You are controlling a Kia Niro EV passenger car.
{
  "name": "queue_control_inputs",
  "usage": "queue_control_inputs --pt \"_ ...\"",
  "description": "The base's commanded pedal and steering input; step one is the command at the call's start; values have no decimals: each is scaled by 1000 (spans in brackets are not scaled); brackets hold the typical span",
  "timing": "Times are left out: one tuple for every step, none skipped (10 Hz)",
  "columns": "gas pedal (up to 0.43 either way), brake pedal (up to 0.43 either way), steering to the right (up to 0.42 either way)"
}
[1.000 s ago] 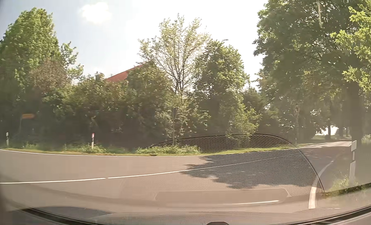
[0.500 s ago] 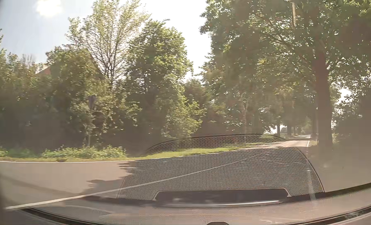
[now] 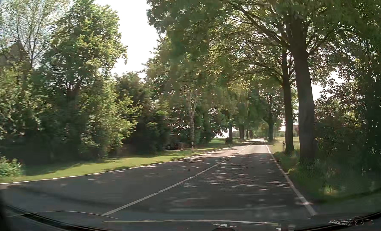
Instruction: Follow the waypoints while adhering to traffic rules and regulations
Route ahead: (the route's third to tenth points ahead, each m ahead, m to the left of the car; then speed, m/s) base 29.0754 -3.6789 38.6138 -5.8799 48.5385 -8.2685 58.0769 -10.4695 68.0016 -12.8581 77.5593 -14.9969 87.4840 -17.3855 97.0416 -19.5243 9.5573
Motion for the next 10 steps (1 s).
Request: queue_control_inputs --pt "421 0 164" --pt "421 0 143" --pt "429 0 120" --pt "441 0 95" --pt "441 0 68" --pt "441 0 50" --pt "441 0 32" --pt "449 0 19" --pt "449 0 11" --pt "449 0 5"
